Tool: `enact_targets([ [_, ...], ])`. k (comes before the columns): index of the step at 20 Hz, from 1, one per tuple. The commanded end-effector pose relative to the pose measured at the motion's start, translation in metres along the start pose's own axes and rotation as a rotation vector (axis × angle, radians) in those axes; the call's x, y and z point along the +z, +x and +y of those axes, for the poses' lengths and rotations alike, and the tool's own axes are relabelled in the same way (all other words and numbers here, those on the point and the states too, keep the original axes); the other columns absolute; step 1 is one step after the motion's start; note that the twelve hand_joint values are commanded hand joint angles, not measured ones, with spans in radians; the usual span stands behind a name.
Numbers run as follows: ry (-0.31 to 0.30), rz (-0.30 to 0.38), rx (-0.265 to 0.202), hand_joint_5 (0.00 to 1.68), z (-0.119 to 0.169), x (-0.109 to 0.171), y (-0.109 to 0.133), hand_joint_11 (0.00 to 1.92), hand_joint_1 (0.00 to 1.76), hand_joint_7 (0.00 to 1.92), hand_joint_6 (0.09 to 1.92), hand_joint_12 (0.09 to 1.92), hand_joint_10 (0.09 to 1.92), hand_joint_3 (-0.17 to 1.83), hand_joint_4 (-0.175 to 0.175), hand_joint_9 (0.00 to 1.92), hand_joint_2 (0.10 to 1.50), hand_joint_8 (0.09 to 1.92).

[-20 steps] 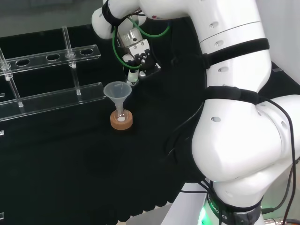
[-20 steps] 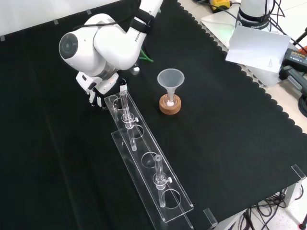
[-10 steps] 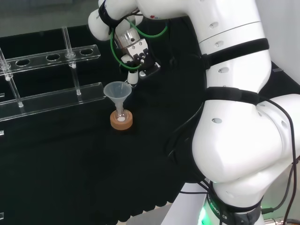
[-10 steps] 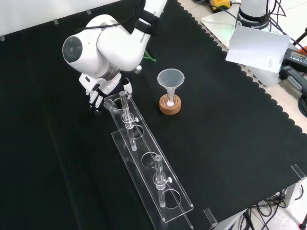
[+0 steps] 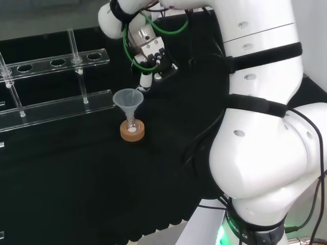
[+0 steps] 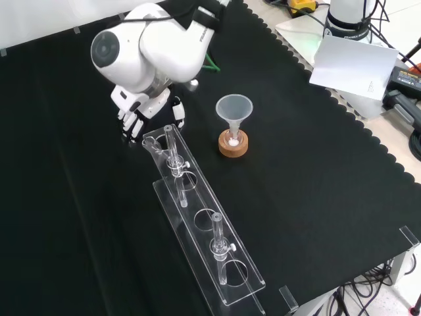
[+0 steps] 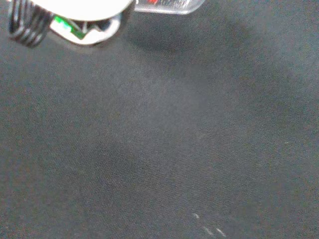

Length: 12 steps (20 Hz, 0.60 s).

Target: Put the weighing funnel back on the table.

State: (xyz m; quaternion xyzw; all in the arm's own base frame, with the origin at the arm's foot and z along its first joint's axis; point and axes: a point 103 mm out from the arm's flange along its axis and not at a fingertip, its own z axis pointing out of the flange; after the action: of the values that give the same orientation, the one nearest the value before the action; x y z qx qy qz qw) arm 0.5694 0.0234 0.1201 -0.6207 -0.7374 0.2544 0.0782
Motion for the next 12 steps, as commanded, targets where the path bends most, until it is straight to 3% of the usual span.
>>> enact_targets([
  [1, -0.067, 0.015, 0.036, 0.39, -0.034, -0.026, -0.010, 0.28, 0.91, 0.14, 0.21, 1.33, 0.66, 0.62, -0.022, 0.40, 0.55, 0.68],
  [12, -0.120, 0.042, 0.078, 0.41, -0.087, -0.057, -0.014, 0.28, 0.89, 0.15, 0.20, 1.33, 0.66, 0.62, -0.020, 0.41, 0.56, 0.68],
])
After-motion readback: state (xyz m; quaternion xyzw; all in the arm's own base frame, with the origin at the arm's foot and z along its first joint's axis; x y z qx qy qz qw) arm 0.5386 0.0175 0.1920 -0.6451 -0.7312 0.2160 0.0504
